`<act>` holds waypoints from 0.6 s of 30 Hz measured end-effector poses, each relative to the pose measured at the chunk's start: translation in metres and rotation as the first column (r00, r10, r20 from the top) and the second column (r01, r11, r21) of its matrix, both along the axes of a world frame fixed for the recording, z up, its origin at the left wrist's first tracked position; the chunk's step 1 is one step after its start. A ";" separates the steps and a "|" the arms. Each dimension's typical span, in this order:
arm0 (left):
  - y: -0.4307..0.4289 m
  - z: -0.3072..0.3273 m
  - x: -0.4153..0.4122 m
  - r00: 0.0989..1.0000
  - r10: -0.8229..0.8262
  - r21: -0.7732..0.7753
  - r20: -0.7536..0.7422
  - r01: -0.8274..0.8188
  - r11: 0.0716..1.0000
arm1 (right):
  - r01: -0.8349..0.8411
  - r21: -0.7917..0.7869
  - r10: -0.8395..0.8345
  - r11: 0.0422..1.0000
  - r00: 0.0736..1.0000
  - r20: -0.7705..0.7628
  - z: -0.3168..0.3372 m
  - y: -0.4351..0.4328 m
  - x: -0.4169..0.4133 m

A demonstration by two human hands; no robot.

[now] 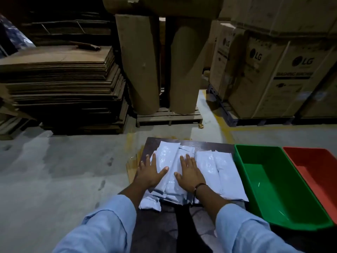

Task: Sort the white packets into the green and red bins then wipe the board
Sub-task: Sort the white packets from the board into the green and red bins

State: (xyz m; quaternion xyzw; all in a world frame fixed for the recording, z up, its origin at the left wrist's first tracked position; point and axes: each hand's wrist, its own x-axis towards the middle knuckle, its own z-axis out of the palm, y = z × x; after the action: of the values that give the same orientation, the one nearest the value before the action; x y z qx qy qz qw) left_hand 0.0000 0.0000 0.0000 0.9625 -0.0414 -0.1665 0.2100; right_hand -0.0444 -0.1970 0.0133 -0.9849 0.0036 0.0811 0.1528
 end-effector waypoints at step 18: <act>-0.026 -0.037 -0.047 0.997 0.074 -0.141 -0.034 -0.078 0.987 | 0.071 -0.098 -0.072 0.993 0.997 -0.011 -0.017 0.004 -0.010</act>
State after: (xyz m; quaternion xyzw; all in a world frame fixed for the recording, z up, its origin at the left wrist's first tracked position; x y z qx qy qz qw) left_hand -0.0472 -0.0257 -0.0372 0.9435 -0.0134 -0.1685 0.2849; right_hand -0.0547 -0.1933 -0.0039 -0.9898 0.0439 0.0824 0.1071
